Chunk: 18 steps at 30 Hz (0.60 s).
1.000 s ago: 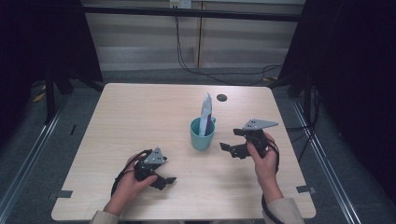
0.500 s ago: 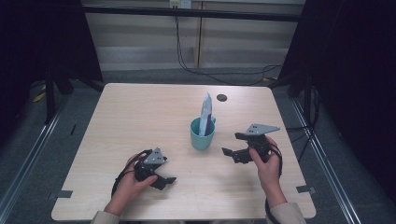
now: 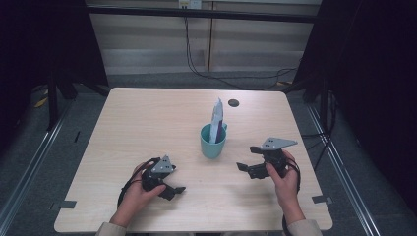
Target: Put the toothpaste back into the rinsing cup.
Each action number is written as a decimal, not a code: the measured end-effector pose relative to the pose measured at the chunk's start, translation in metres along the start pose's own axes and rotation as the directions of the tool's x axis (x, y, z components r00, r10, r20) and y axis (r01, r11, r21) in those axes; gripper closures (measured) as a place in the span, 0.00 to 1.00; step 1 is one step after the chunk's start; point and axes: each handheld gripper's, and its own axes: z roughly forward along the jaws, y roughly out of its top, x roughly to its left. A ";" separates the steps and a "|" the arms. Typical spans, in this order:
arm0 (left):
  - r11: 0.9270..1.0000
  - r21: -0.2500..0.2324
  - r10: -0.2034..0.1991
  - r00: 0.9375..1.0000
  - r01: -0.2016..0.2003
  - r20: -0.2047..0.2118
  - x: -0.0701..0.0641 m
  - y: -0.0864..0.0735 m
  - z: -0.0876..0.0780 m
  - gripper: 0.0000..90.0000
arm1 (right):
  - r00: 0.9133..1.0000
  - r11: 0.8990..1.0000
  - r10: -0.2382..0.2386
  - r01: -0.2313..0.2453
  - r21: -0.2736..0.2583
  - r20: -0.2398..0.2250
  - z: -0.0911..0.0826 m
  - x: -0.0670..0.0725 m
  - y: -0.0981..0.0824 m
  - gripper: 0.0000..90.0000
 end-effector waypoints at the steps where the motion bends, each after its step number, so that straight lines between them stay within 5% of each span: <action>1: 1.000 0.000 0.000 1.000 0.000 0.000 0.000 0.000 0.000 0.15 | 1.000 1.000 0.003 -0.003 -0.001 -0.005 0.000 0.000 -0.002 0.17; 18: 1.000 0.001 0.002 1.000 -0.002 0.001 0.000 0.000 0.000 0.15 | 1.000 0.997 -0.007 0.007 0.083 -0.001 0.001 0.000 -0.041 0.17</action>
